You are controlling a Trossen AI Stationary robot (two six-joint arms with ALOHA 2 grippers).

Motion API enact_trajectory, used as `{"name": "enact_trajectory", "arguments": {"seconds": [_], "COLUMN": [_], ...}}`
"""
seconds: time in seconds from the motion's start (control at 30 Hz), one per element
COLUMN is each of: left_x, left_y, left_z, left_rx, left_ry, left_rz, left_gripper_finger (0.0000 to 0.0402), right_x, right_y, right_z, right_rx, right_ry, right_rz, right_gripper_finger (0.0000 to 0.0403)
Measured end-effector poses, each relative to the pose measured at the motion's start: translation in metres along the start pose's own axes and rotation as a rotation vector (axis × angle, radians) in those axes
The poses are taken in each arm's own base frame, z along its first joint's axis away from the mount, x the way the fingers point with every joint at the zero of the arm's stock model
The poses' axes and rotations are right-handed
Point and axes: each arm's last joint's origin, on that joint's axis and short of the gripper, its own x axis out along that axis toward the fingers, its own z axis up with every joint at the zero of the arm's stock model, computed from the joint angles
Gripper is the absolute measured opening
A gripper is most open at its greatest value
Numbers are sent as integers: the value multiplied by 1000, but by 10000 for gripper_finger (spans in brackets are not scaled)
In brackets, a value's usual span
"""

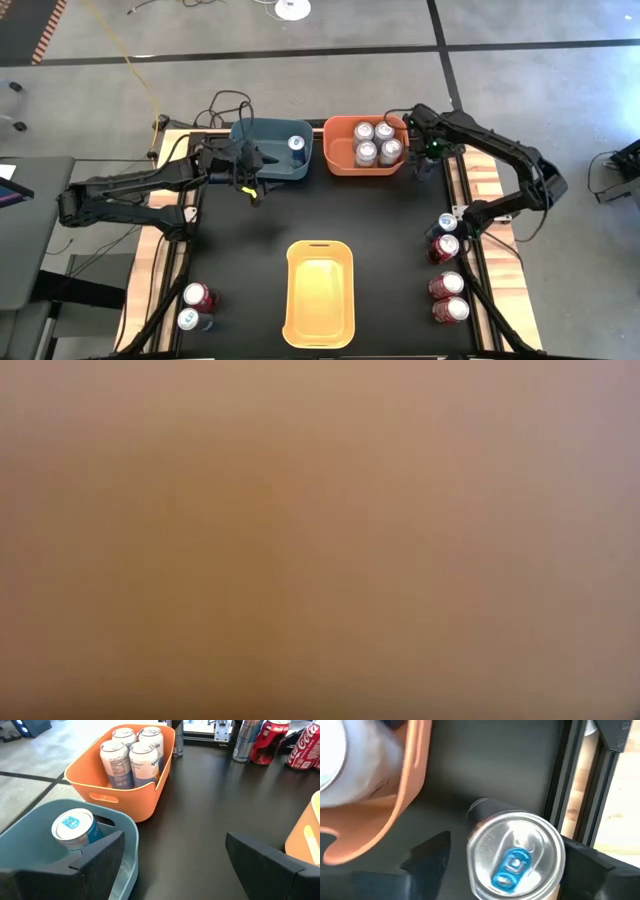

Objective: Sort soda cans
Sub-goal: Put the blue soda can into the blue bin

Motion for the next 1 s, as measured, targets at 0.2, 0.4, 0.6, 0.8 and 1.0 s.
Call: {"name": "enact_trajectory", "arguments": {"seconds": [0.2, 0.4, 0.6, 0.8, 1.0], "left_x": [0, 0, 0, -5, -13], "left_y": [0, 0, 1, 2, 2], "left_z": [0, -1, -1, 0, -1], "left_rx": [-19, -24, -15, -10, -1], "left_ry": [-2, 8, 12, 16, 22], "left_rz": [13, 13, 22, 66, 71], "left_gripper_finger": [344, 344, 343, 343, 343], "right_x": [-2, -19, -82, -141, -170], "right_y": [6, 16, 30, 51, 81], "right_z": [-5, -15, -32, -58, -72], "right_rx": [-50, -125, -171, -245, -305], "right_ry": [-1, 8, -93, -208, -392], "right_rz": [-1, 26, 124, 308, 533], "right_gripper_finger": [221, 220, 220, 220, 221]}}
